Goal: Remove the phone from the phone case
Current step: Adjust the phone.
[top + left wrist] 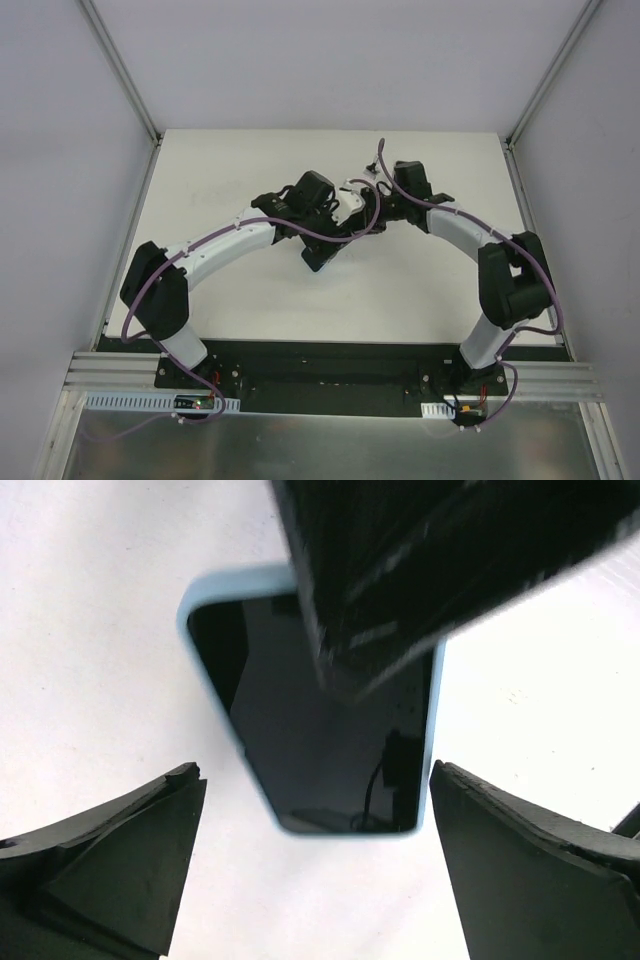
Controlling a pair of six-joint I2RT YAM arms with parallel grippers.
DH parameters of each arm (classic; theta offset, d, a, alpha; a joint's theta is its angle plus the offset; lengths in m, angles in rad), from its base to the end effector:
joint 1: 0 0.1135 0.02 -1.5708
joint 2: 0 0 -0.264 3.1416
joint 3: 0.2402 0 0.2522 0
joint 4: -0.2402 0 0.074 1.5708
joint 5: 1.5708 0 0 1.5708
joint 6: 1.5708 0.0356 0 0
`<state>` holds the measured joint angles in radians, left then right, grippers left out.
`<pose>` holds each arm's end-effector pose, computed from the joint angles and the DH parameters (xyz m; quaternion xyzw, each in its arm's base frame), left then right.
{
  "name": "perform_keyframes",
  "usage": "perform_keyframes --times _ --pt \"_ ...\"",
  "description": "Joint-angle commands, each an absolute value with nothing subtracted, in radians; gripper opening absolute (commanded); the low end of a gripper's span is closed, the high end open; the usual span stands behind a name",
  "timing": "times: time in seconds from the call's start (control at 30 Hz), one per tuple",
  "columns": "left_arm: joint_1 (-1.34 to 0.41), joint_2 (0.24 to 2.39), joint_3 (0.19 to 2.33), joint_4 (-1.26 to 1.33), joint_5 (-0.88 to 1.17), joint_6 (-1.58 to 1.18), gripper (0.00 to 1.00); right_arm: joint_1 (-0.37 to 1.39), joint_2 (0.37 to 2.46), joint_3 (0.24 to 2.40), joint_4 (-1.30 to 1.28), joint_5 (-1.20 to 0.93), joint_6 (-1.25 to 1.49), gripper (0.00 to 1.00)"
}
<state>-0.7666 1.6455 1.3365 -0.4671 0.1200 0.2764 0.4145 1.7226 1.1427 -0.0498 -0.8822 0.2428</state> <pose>0.2631 -0.2593 0.2828 0.4787 0.7865 -0.1474 0.3613 0.3329 0.1765 0.2335 -0.2620 0.7864 0.4925 0.2652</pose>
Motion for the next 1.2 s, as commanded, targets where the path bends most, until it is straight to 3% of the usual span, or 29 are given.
perform_keyframes --times 0.0,0.2,0.53,0.83,1.17 --pt "-0.773 1.551 1.342 -0.451 0.129 0.299 0.99 0.359 1.620 1.190 -0.146 -0.876 0.150 0.00" --pt "-0.753 1.543 1.428 -0.526 0.166 0.285 0.99 0.330 1.585 1.210 -0.260 -0.902 0.048 0.00" --pt "-0.523 1.532 1.574 -0.652 0.701 0.181 0.99 0.299 1.422 1.229 -0.497 -0.988 -0.228 0.00" --pt "-0.489 1.551 1.537 -0.661 1.079 0.192 0.96 0.299 1.264 1.278 -0.538 -1.054 -0.264 0.00" --pt "-0.531 1.529 1.487 -0.661 1.126 0.204 0.91 0.301 1.177 1.281 -0.474 -1.052 -0.178 0.00"
